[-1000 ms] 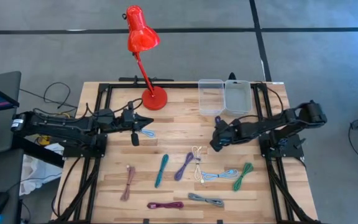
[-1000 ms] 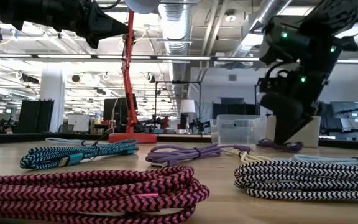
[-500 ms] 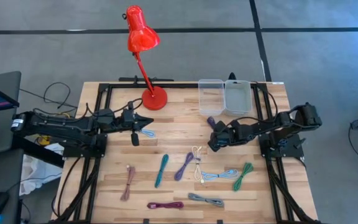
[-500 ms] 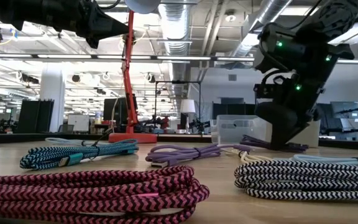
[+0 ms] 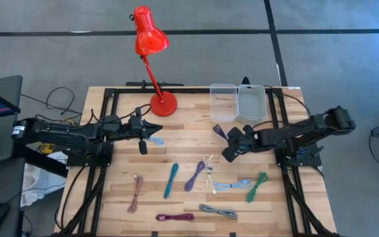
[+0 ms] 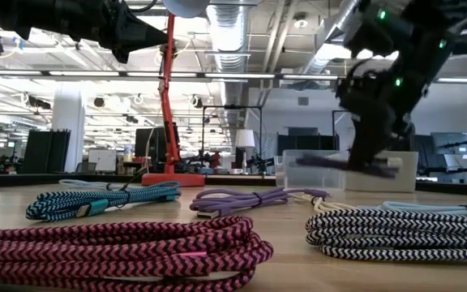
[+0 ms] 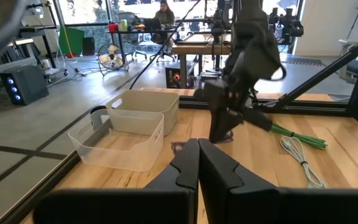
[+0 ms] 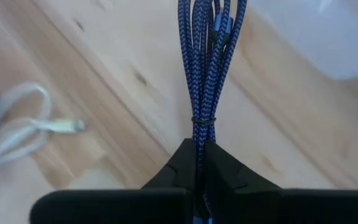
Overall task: Pick & Place USB Port
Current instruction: Put the black and violet charger cable into the gray bin
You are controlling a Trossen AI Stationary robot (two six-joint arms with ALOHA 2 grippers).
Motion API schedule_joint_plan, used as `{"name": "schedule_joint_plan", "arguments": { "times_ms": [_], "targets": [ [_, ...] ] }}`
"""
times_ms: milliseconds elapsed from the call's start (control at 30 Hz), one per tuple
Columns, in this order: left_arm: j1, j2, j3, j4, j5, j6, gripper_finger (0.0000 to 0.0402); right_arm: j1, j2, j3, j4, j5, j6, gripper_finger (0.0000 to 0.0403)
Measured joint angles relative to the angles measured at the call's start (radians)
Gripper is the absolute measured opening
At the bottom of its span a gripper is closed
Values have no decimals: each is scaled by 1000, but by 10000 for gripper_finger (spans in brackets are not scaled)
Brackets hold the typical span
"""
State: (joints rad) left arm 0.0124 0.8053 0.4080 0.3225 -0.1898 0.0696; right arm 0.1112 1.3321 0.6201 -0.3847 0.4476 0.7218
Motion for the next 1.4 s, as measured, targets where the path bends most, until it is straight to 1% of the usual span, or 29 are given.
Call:
{"name": "schedule_joint_plan", "arguments": {
  "times_ms": [167,333,500,667,833,1033,1267,1333,1400],
  "targets": [
    [0,0,0,0,0,0,6,-2,-134,0,-32,76,-52,4],
    [0,0,0,0,0,0,6,-33,-270,1,-167,153,-71,3],
    [0,0,0,0,0,0,6,-88,-380,1,-298,206,-78,4],
    [0,0,0,0,0,0,6,-175,-460,2,-343,238,-154,2],
    [0,0,0,0,0,0,6,-282,-499,2,-343,237,-250,2],
    [0,0,0,0,0,0,6,-379,-501,0,-336,234,-360,3],
    [0,0,0,0,0,0,6,-475,-501,-6,-305,232,-449,3],
    [0,0,0,0,0,0,6,-501,-501,-6,-277,219,-487,2],
    [0,0,0,0,0,0,6,-532,-501,-6,-253,178,-510,2]
  ]
}}
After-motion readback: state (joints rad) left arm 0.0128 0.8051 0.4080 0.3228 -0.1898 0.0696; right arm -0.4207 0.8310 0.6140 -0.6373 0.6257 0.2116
